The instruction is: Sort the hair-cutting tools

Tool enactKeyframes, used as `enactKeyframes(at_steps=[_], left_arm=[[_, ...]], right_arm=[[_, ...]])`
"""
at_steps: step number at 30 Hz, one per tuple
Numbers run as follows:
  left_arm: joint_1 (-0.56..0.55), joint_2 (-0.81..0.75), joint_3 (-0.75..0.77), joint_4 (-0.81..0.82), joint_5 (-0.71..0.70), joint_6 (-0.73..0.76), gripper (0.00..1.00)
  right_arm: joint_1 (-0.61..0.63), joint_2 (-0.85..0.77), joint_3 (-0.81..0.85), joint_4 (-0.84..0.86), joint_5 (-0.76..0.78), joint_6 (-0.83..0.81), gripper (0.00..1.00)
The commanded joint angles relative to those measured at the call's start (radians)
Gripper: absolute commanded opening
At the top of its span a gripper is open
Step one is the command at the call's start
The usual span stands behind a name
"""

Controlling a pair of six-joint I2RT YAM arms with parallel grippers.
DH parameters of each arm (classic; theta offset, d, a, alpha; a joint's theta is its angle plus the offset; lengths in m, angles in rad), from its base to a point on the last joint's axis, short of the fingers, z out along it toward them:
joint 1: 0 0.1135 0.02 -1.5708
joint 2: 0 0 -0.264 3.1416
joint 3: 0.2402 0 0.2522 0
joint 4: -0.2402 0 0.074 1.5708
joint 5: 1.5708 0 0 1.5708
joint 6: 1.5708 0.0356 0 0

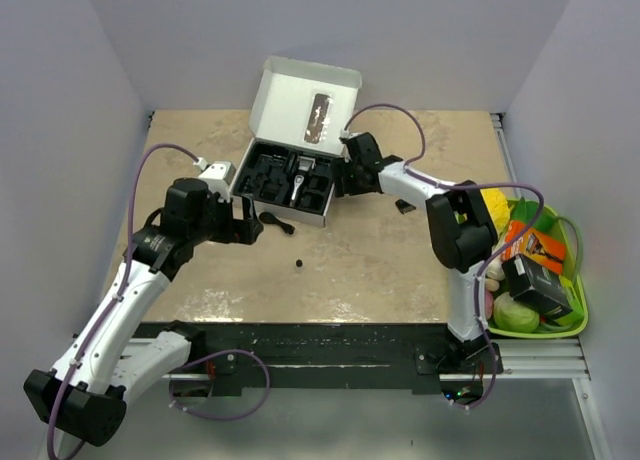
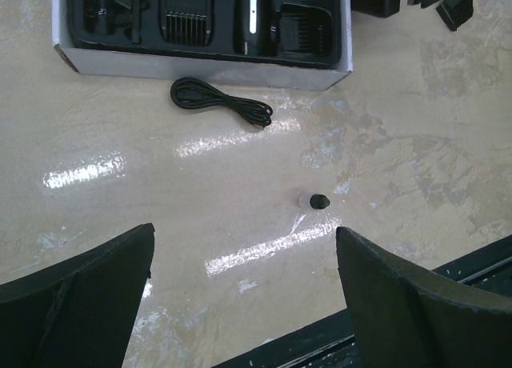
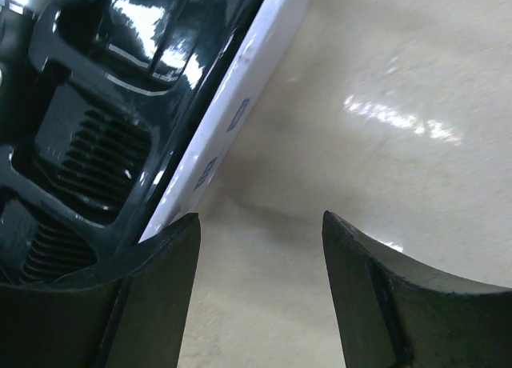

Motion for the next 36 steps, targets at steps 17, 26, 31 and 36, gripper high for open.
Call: enactKeyframes(at_steps=[17, 26, 31, 36], left_arm=[[0.000, -0.059, 0.006, -0.008, 0.017, -0.003, 1.00], [0.000, -0.098, -0.027, 0.029, 0.090, -0.020, 1.00], [-0.001, -0.133, -0.077, 0.056, 0.166, -0.032, 1.00], [0.000, -0.158, -0.120, 0.058, 0.192, -0.019, 1.00]], right_arm=[[-0.007, -0.215, -0.001, -0.203, 0.204, -0.101, 0.74], [-0.138, -0.271, -0.113, -0.144, 0.098, -0.347, 0.93], [-0.213, -0.174, -0.007, -0.222, -0.025, -0.401, 0.92], [-0.250, -0.127, -0.006, -0.213, -0.109, -0.468, 0.91]])
